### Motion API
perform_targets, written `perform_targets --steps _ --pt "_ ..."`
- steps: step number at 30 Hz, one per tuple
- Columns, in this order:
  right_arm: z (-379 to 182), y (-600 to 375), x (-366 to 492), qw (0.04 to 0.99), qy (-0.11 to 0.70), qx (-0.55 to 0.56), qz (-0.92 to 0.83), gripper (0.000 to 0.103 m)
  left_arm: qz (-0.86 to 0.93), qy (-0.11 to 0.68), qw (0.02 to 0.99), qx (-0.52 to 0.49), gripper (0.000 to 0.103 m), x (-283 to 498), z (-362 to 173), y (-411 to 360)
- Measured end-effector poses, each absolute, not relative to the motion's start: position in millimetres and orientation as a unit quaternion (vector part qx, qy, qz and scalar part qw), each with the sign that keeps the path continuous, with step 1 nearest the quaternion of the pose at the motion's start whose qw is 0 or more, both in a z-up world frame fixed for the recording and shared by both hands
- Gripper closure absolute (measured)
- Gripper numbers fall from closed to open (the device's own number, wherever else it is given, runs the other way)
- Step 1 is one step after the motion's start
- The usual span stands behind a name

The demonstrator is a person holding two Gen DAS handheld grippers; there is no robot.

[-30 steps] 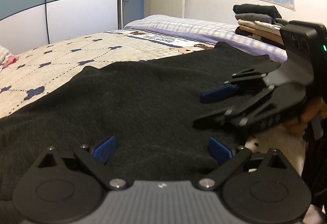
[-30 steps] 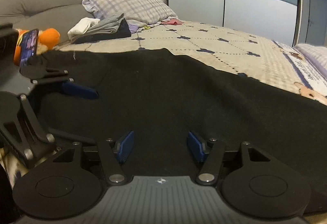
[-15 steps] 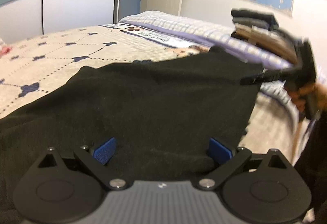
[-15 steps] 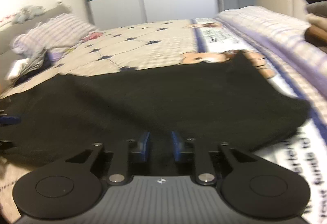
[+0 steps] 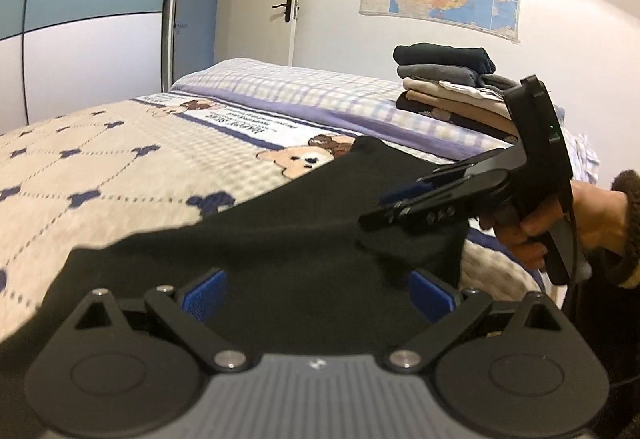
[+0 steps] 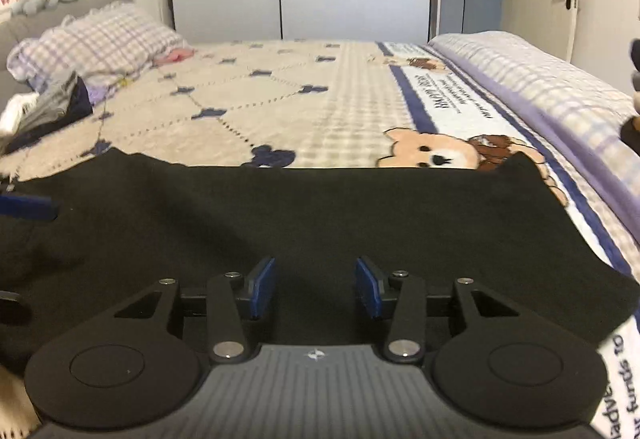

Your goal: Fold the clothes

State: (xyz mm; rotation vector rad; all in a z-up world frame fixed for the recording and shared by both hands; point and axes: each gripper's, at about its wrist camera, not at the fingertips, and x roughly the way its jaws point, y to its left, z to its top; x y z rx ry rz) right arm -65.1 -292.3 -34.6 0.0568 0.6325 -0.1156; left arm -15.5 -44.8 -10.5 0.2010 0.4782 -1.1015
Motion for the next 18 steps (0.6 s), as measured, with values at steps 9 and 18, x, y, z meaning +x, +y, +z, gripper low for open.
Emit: perform_targets --steps 9,18 --pt "-22 -279 -42 0.930 0.361 0.060 -0.033 0.057 -0.558 0.293 0.770 0.103 0.005 16 -33 -76" --pt "-45 -251 -17 0.913 0.405 0.034 0.000 0.059 -0.579 0.308 0.747 0.108 0.004 1 -61 -72"
